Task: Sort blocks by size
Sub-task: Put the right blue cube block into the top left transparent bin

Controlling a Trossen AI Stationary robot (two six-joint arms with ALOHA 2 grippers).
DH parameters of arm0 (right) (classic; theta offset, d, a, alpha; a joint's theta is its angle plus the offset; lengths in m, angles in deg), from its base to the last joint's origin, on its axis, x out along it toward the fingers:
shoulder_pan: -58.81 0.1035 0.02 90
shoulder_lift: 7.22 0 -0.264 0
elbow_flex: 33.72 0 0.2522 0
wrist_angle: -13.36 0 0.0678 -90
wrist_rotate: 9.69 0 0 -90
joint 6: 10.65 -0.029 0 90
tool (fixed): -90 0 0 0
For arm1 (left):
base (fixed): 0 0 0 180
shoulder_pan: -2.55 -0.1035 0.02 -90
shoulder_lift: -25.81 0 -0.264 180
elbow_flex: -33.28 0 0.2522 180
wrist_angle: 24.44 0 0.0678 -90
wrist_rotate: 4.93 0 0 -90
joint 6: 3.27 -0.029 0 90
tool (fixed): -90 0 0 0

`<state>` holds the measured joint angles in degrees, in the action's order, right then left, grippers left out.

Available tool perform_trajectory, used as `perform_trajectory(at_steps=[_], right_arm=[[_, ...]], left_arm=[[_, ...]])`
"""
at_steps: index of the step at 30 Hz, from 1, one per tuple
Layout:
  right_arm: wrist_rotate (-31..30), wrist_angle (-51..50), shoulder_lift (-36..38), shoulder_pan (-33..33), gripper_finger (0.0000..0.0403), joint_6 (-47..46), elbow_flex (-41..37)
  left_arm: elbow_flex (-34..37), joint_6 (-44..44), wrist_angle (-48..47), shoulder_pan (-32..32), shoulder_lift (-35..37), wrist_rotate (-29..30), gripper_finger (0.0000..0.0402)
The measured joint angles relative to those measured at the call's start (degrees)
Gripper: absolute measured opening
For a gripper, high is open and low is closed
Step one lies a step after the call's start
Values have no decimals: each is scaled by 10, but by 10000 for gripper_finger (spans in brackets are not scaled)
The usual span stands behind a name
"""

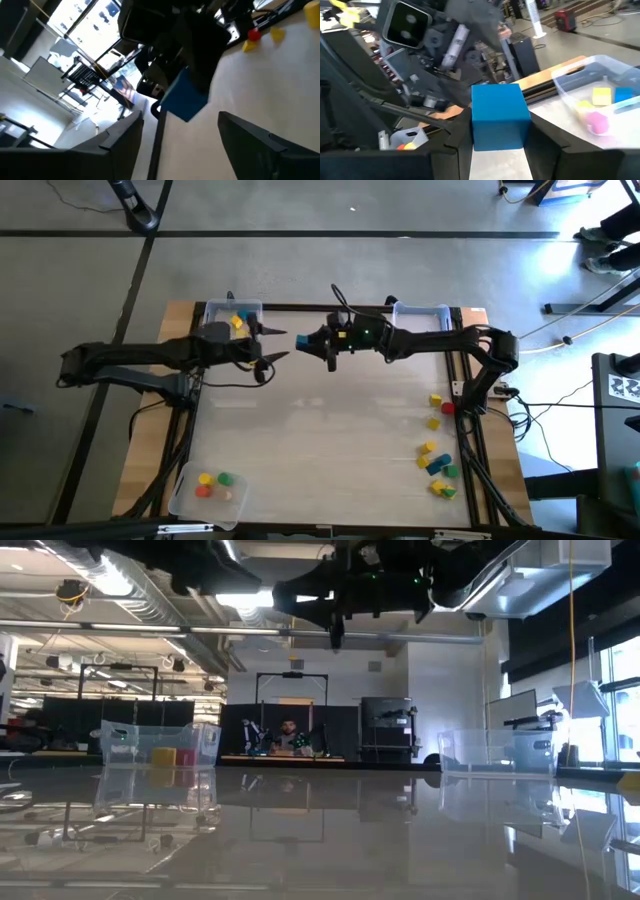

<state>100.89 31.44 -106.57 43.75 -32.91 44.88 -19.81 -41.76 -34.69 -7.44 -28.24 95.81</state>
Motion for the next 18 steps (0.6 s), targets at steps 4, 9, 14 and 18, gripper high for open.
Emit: perform_trajectory(at_steps=[4, 9, 14, 18], right_arm=[[23, 9, 0, 0, 139, -11, 0], [39, 4, 0, 0, 139, -17, 0], [46, -4, 0, 1, 139, -20, 0], [46, -9, 0, 1, 138, -20, 0]], left_arm=[[0, -16, 41, -3, -46, -1, 260], [0, -38, 104, -1, -88, -13, 255], [0, -60, 127, 0, -113, -49, 253], [0, -72, 127, 2, -120, -61, 238]])
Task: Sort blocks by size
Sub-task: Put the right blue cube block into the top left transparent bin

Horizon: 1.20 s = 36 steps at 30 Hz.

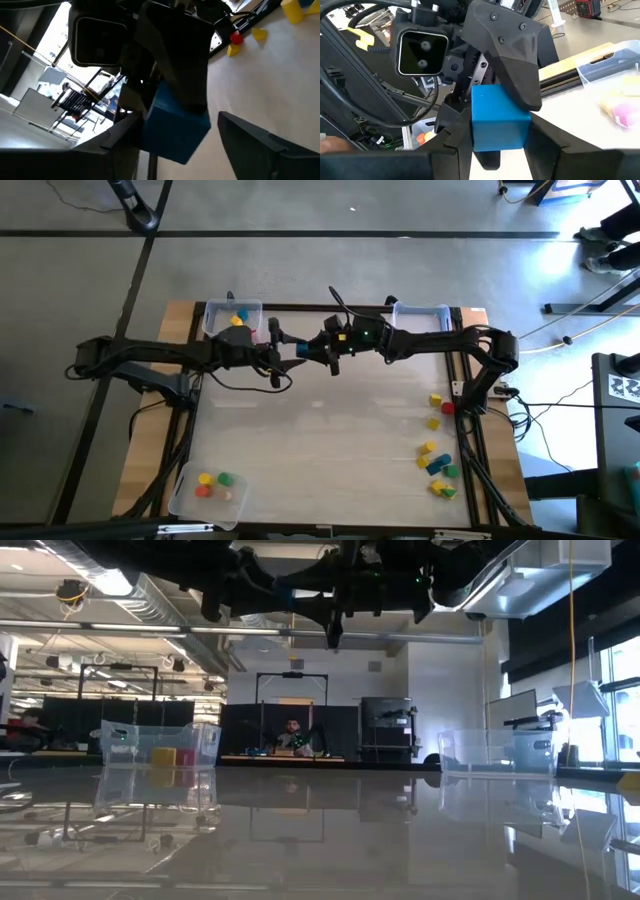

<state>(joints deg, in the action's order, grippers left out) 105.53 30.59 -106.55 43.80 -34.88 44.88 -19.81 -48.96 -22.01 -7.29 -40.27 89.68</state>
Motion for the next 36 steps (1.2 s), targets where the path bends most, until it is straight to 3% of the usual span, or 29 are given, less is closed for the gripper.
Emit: perform_trajectory(at_steps=[9, 17, 23, 29, 36], right_arm=[[4, -4, 0, 0, 152, -6, 0], [21, -27, 11, -6, 183, -8, 0], [69, -158, 75, -37, 209, 23, 0], [31, -258, 116, -54, 228, 70, 0], [-34, -320, 117, -53, 228, 98, 0]], left_arm=[[0, -32, 8, 1, 0, 2, 124], [1, -20, 7, 1, 9, 19, 125], [1, 57, -33, -15, 49, 87, 137], [1, 132, -87, -75, 69, 133, 140], [1, 258, -173, -191, 66, 169, 141]])
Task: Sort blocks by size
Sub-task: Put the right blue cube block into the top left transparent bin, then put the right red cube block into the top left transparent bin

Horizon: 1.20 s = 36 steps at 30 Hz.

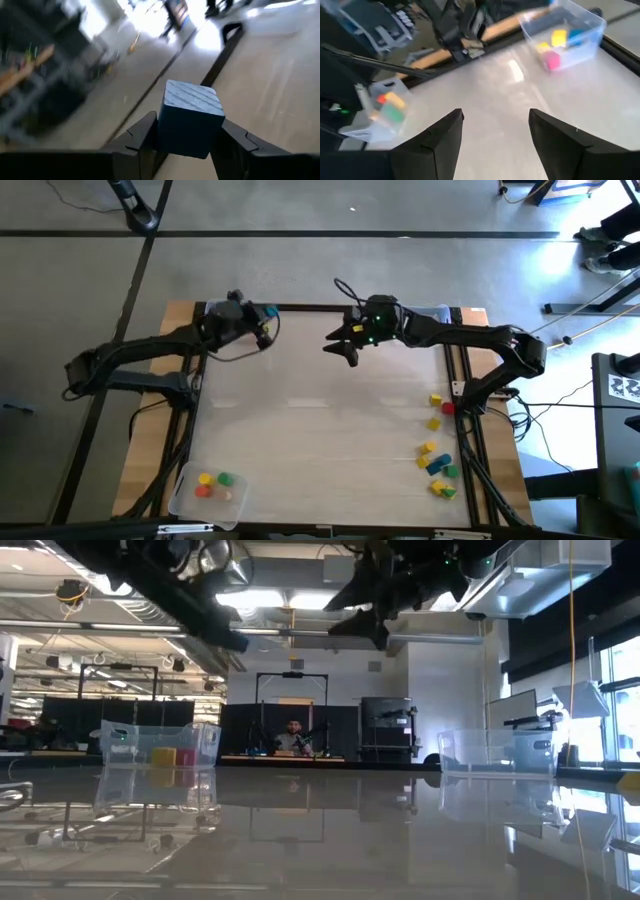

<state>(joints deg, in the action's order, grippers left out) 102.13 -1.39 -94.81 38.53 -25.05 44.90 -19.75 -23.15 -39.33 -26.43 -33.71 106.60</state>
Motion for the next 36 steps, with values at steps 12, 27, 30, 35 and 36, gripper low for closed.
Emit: perform_trajectory(at_steps=[12, 27, 30, 35, 36], right_arm=[[-33, -40, -1, 0, 227, 29, 0], [-34, -54, -1, 0, 227, 42, 0], [-34, -54, -1, 0, 227, 42, 0], [-11, -97, 4, 0, 227, 18, 0], [-13, -123, 15, 0, 227, 14, -1]], left_arm=[[0, 144, -111, -170, -45, 2, 142], [0, 150, -134, -215, -91, -3, 195], [-1, 149, -140, -214, -91, -3, 221], [-48, 154, -224, -196, -81, -25, 238], [-58, 155, -237, -188, -76, -33, 238]])
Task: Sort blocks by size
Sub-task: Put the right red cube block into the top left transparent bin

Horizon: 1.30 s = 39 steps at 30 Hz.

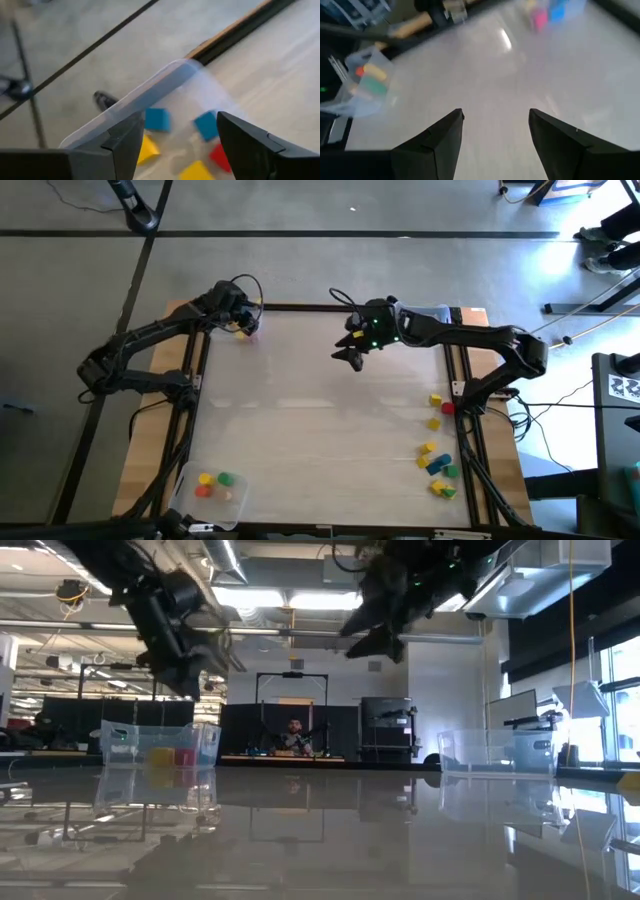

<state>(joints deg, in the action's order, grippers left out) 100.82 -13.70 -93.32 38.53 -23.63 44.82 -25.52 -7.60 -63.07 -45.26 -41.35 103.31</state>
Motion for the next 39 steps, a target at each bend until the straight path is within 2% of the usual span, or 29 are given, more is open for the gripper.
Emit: perform_trajectory(at_steps=[6, 10, 18, 25, 30, 34, 39], right_arm=[[-81, -209, 102, 16, 227, -42, 1], [-136, -334, 163, 54, 227, -117, 1], [-235, -558, 184, 139, 227, -335, 1], [-227, -686, 143, 167, 227, -435, -3], [-167, -695, 112, 165, 217, -419, -46], [-120, -695, 74, 165, 175, -375, -86], [-97, -695, 7, 159, 92, -323, -110]], left_arm=[[-12, -4, 6, 52, 36, -18, 239], [-12, -5, 10, 84, 40, -18, 239], [-12, -9, 26, 130, 40, -18, 239], [-11, -23, 52, 150, 40, -18, 239], [-11, -26, 55, 156, 40, -18, 239], [-11, -33, 55, 156, 40, -18, 239], [-11, -33, 61, 156, 40, -18, 239]])
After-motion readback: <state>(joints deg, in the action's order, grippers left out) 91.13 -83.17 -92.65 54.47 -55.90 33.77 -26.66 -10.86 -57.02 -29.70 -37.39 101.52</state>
